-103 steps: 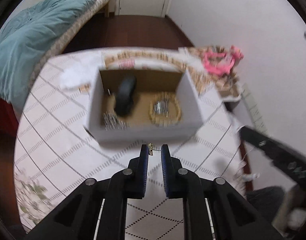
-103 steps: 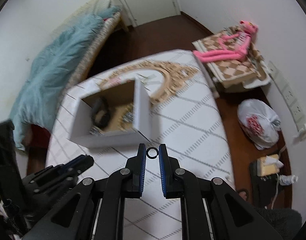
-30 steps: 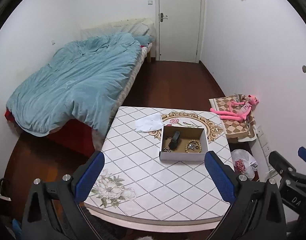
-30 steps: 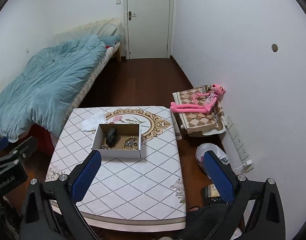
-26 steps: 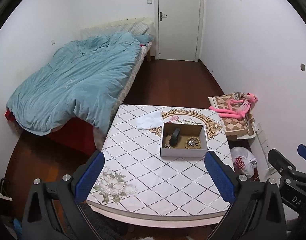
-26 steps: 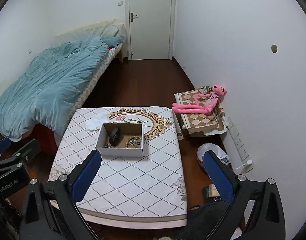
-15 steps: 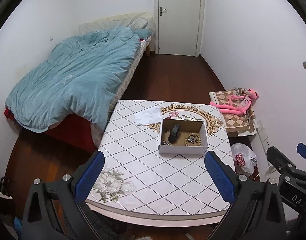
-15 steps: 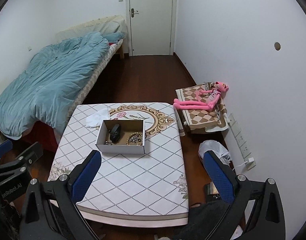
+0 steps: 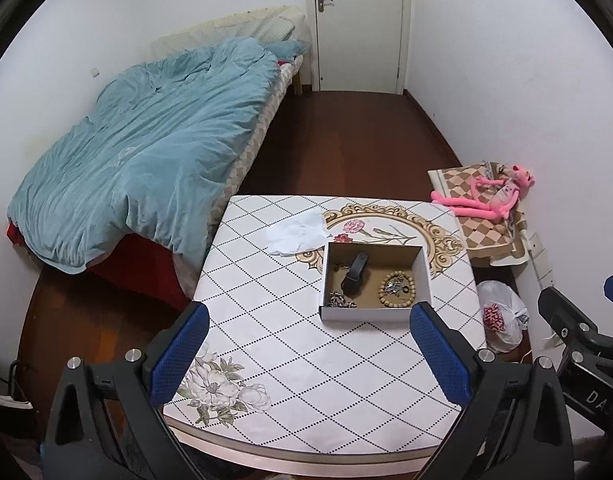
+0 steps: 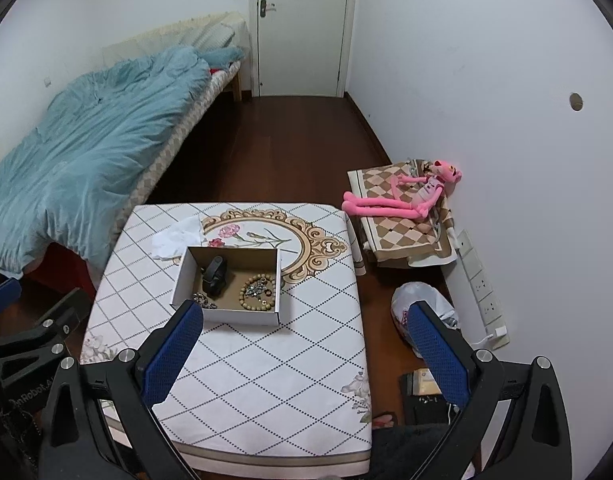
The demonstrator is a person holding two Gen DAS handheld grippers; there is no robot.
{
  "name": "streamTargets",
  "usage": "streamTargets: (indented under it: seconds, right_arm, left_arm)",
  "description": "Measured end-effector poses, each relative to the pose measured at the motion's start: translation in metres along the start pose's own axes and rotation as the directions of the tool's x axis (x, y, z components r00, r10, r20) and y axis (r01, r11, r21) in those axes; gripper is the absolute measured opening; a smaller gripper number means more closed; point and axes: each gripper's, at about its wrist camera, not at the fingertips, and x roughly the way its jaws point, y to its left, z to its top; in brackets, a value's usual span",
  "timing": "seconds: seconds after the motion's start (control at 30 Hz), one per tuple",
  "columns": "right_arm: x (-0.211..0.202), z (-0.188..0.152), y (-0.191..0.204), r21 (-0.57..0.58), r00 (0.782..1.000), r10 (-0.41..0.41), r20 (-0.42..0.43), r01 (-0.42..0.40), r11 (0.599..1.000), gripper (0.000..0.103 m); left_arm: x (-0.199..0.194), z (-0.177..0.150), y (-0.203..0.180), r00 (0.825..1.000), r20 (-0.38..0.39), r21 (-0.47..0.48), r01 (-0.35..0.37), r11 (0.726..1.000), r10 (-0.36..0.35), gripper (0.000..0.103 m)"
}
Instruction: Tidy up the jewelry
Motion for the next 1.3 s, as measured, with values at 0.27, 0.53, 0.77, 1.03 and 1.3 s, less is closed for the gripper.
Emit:
streamTargets:
  seconds: [0.27,0.53,0.77,1.03,1.3]
  right_arm:
    - [0.029,0.005,0.005,-0.005,0.998,0.011,-0.065,-0.011,1.000,0.103]
    - [0.035,0.005,0.006,-0.005,0.996,0.009,-0.084,-0.009,1.000,0.103]
    - [0.035,0.005,0.006,-0.006,0.996,0.010,-0.088,-0.010,1.000,0.103]
    - [0.035,0.005,0.006,-0.005,0.996,0.011,-0.089,-0.011,1.000,0.103]
    - [0.035,0.002,0.006,-0.004,0.995,0.015,-0.094,-0.016,1.000,0.103]
  left_arm:
    - [0.014,0.005,-0.002,1.000,-0.028,0.010,-0.006,1.000,0.007,0.102]
    - [0.017,0.006,-0.001,0.999,-0.034,0.006,-0.001,1.000,0.001,0.102]
    - [0.021,0.006,0.001,0.999,-0.045,-0.002,0.002,1.000,-0.002,0.102]
    - [0.021,0.006,0.001,0.999,-0.045,-0.002,0.003,1.000,-0.003,0.102]
    - [0.022,0.004,0.004,0.999,-0.047,-0.008,0.000,1.000,-0.001,0.102]
